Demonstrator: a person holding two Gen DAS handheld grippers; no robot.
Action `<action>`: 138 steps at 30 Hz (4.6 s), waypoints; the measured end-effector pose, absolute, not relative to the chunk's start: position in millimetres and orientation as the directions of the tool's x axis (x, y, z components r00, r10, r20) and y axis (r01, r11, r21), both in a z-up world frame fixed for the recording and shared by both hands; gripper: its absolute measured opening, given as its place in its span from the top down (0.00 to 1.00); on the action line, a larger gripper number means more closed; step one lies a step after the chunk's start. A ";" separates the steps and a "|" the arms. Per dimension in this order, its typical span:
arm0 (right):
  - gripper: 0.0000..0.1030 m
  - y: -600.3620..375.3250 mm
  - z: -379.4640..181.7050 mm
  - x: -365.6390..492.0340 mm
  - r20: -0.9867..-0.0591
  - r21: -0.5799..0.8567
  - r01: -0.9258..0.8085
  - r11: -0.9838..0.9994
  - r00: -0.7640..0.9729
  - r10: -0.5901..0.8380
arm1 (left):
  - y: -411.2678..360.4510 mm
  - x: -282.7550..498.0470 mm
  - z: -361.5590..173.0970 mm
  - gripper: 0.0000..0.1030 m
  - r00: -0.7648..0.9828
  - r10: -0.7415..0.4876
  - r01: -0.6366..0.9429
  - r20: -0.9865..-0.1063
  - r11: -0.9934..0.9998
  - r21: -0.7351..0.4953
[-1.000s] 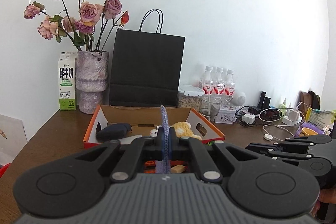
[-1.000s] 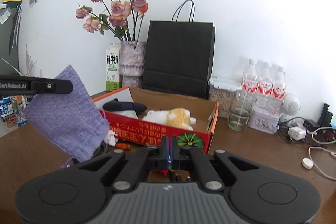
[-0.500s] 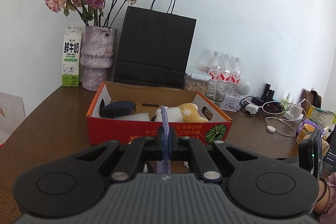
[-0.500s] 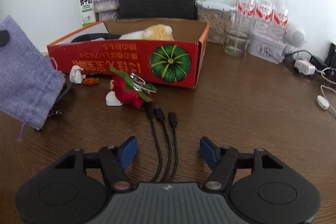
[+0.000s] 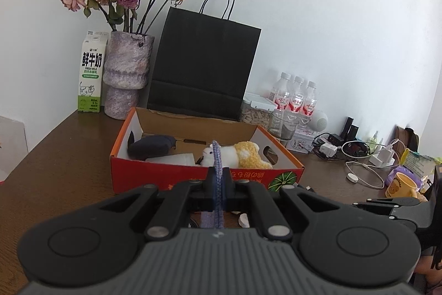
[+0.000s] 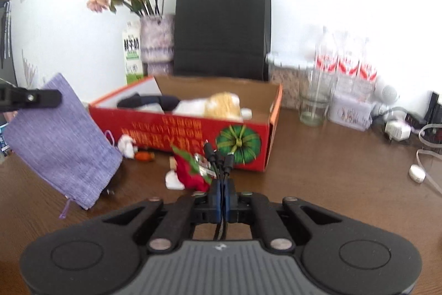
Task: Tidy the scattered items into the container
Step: 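Carry the cable and cloth bag into the box and open both tools, then withdraw both tools toward the mesh ball and remaining cable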
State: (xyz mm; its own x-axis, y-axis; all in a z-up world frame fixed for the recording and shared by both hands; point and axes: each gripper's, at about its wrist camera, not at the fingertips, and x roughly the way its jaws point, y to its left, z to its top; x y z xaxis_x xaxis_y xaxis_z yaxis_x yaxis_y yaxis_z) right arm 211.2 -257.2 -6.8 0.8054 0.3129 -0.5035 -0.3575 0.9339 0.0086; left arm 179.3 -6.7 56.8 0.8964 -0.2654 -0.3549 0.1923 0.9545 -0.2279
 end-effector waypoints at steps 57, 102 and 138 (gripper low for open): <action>0.56 -183.6 -2.9 444.1 -0.517 0.006 -0.366 0.931 0.796 0.316 | 29.0 403.8 17.4 0.54 0.846 -0.190 0.017 -0.498 0.943 -0.332; 0.00 -218.4 -37.6 218.2 -0.519 0.027 -0.341 0.940 0.798 0.305 | -5.3 184.2 5.1 0.00 0.948 -0.043 0.032 -0.316 0.999 -0.041; 0.00 -198.5 -46.3 163.8 -0.531 -0.004 -0.394 0.919 0.780 0.332 | 13.8 130.5 -16.2 0.00 0.915 0.067 -0.085 -0.399 0.996 -0.027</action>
State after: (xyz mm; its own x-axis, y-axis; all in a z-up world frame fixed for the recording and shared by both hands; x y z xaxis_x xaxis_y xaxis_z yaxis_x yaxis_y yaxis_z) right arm 163.8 -198.5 -46.3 0.7796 0.3317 -0.5313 -0.3939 0.9192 -0.0042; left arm 130.5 13.8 -16.2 0.9146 0.0666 -0.3989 -0.0845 0.9960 -0.0274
